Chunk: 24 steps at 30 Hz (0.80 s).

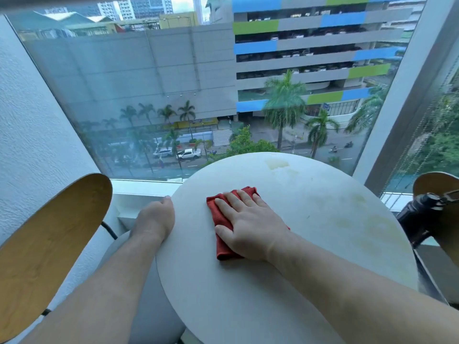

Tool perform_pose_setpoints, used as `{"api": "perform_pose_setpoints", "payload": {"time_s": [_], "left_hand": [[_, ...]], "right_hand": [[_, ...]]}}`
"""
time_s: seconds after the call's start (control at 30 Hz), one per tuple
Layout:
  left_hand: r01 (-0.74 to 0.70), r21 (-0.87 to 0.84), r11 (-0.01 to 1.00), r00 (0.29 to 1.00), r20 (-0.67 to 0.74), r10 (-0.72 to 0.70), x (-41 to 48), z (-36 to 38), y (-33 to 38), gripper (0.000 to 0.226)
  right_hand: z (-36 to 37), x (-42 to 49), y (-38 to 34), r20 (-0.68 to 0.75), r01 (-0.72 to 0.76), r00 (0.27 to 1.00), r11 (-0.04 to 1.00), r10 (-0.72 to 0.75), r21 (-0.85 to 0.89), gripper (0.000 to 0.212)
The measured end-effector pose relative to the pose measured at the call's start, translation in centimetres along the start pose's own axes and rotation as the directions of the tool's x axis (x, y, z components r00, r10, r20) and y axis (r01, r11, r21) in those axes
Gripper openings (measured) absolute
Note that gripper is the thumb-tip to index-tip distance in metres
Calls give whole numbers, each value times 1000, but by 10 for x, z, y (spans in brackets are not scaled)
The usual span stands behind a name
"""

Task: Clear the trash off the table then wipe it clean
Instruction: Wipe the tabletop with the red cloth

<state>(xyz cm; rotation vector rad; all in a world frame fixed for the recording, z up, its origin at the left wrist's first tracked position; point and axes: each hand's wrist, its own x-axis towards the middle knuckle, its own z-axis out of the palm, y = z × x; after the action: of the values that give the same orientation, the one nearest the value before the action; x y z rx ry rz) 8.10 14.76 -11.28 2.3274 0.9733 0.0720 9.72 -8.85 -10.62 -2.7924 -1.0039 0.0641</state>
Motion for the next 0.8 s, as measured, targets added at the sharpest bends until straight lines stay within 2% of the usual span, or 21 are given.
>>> {"api": "perform_pose_setpoints", "payload": {"time_s": [0.17,0.3,0.43,0.5,0.8], "left_hand": [[-48,42,998,999,-19,49,-10,-3,2,61],[-138,90,986,985,-88,146,-23,-6,-3,57],[-320,135,938,907,-242,344,-40,-5,-9,36],[-398,178,900,860,-270,433,-47,-2,-12,29],[-498,289,817,778,-267,569,-77,1,-20,17]], "right_hand": [[1,-43,-11,-17,-51,999,998,52,37,71],[3,-73,-20,-14,-96,995,994,96,43,71],[3,-99,-28,-23,-136,990,990,137,48,70],[3,-110,-30,-28,-149,988,987,151,53,70],[3,-126,-36,-55,-165,984,982,171,89,69]]}}
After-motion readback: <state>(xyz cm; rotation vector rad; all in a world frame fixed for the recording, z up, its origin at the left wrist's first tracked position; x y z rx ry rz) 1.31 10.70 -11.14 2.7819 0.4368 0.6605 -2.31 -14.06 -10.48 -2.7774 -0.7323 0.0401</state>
